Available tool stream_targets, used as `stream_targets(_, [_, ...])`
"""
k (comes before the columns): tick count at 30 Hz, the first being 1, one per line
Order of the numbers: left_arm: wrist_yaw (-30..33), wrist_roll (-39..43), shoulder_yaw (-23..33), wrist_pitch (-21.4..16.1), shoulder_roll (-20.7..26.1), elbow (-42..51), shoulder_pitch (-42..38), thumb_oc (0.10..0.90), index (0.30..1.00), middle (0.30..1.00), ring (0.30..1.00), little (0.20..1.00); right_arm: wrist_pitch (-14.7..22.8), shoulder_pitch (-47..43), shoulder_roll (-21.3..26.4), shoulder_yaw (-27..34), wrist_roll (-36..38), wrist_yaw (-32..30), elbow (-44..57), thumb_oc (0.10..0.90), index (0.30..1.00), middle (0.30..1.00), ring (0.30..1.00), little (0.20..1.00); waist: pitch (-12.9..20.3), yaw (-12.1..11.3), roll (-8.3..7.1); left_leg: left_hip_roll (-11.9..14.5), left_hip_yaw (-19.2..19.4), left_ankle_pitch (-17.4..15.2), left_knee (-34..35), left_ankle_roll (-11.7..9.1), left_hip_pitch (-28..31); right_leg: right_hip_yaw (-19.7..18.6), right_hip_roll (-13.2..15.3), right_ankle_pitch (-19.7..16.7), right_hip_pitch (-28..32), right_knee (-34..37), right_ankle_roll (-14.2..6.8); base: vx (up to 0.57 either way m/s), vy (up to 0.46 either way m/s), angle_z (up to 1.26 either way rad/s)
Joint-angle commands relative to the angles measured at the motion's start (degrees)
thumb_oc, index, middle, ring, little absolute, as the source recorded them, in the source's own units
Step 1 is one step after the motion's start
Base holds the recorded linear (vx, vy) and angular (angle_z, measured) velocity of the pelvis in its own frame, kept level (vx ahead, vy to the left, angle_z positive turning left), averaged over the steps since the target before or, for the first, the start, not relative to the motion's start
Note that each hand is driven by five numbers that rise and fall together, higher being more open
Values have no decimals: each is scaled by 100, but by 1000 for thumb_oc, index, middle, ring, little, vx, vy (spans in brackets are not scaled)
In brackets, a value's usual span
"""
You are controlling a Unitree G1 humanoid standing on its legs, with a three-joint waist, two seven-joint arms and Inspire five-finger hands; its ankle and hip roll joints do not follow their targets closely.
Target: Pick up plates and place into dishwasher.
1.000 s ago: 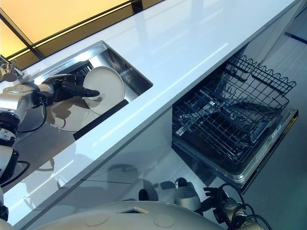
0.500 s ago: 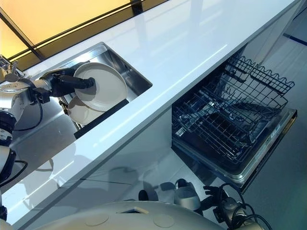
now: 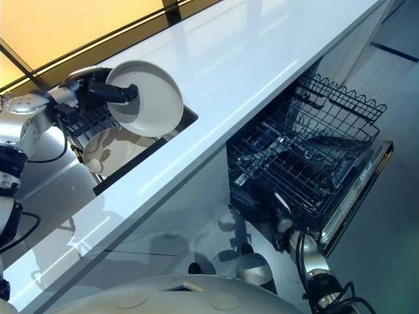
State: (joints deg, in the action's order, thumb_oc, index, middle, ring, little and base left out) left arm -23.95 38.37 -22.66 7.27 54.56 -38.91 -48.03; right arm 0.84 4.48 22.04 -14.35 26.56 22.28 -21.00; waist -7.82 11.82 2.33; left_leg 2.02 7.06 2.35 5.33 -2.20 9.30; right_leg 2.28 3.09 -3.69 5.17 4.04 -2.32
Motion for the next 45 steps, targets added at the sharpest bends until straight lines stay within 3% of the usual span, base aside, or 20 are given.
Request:
stream_targets(1, [577, 392, 678, -1214, 658, -303, -944, 100, 300, 300, 300, 200, -92, -236, 428, 191, 1351, 1475, 844, 800, 900, 900, 900, 900, 362, -34, 39, -464, 279, -544, -33, 453, -144, -240, -341, 255, -229, -169, -345, -40, -83, 1])
stream_targets(4, [950, 476, 1147, -1629, 631, -201, -497, 100, 300, 300, 300, 200, -394, -506, 759, 648, 2272, 1748, 1623, 800, 900, 900, 900, 900, 429, -77, -15, -422, 317, -506, -33, 406, -195, -251, -362, 230, -269, -139, -323, -35, -73, 0])
stream_targets(7, [1391, 503, 1709, -1930, 469, 94, 22, 100, 300, 300, 300, 200, -393, -933, 958, 1329, 2919, 1168, 2024, 800, 900, 900, 900, 900, 483, -79, -25, -390, 336, -508, -33, 388, -205, -269, -386, 251, -290, -157, -277, -21, -34, -2])
stream_targets(10, [2113, 43, 2401, -2301, 246, 583, 566, 100, 300, 300, 300, 200, 398, -1149, 910, 2145, 2540, -313, 2339, 800, 900, 900, 900, 900, 517, -17, 4, -363, 385, -525, -33, 387, -201, -312, -413, 290, -309, -199, -230, -16, 4, -9])
stream_targets(13, [2610, -455, 2928, -2592, 66, 1131, 1062, 100, 300, 300, 300, 200, 1305, -996, 935, 2707, 1214, -1347, 2706, 800, 900, 900, 900, 900, 530, 55, 52, -354, 468, -531, -33, 396, -186, -326, -422, 324, -319, -240, -206, -6, 14, -3])
stream_targets(14, [2652, -503, 2977, -2586, 33, 1205, 1131, 100, 300, 300, 300, 200, 1347, -967, 936, 2708, 1126, -1413, 2751, 800, 900, 900, 900, 900, 537, 57, 67, -353, 474, -533, -33, 396, -183, -329, -423, 327, -320, -245, -205, -4, 35, -2])
stream_targets(15, [3001, -954, 3292, -2474, -116, 1953, 1552, 100, 300, 300, 300, 200, 1733, -851, 1029, 2961, 579, -1724, 3204, 800, 900, 900, 900, 900, 558, 85, 103, -356, 503, -534, -33, 411, -163, -357, -442, 354, -312, -262, -176, 2, 30, -3])
stream_targets(17, [3121, -1254, 3403, -2379, -240, 2421, 1763, 100, 300, 300, 300, 200, 1826, -961, 1082, 3012, 532, -1622, 3546, 800, 900, 900, 900, 900, 585, 64, 132, -364, 496, -529, -33, 422, -144, -379, -461, 383, -294, -283, -143, 3, 22, -8])
stream_targets(21, [3301, -1760, 3117, -2489, -387, 2737, 1643, 100, 300, 300, 300, 200, 1376, -1684, 1145, 2570, 991, -1178, 3938, 800, 900, 900, 900, 900, 601, -43, 134, -356, 445, -505, -33, 403, -125, -353, -485, 450, -246, -325, -91, -17, 0, -10])
stream_targets(25, [3518, -2143, 2587, -2662, -512, 2968, 1395, 100, 300, 300, 300, 200, 852, -2383, 1180, 1790, 959, -1017, 3973, 800, 900, 900, 900, 900, 613, -192, 79, -337, 375, -447, -39, 359, -120, -255, -483, 480, -187, -324, -54, -34, -25, -6])
stream_targets(28, [3623, -2583, 2197, -2731, -652, 3188, 1348, 100, 300, 300, 300, 200, 679, -2700, 1197, 1321, 808, -1106, 3879, 800, 900, 900, 900, 900, 642, -302, 16, -321, 319, -418, -42, 339, -131, -177, -476, 488, -157, -317, -43, -26, -39, 14])
stream_targets(32, [3645, -3229, 1569, -2704, -1012, 3589, 1325, 100, 300, 300, 300, 200, 679, -2980, 1047, 873, 669, -1424, 3628, 800, 900, 900, 900, 900, 655, -409, -82, -306, 243, -392, -39, 320, -136, -58, -467, 479, -108, -294, -37, -16, -50, 16])
stream_targets(41, [3241, -3218, 879, -2509, -1434, 3836, 1128, 100, 300, 300, 300, 200, 787, -3263, 702, 553, 211, -1985, 3472, 800, 900, 900, 900, 900, 630, -452, -129, -287, 200, -376, -33, 302, -131, -5, -468, 414, -68, -245, -71, -8, -23, 6])
stream_targets(45, [2978, -3246, 594, -2510, -1577, 3941, 1048, 100, 300, 300, 300, 200, 634, -3362, 625, 417, 211, -2002, 3421, 800, 900, 900, 900, 900, 622, -458, -140, -282, 185, -368, -33, 301, -142, 2, -467, 389, -69, -228, -87, -2, -3, 1])
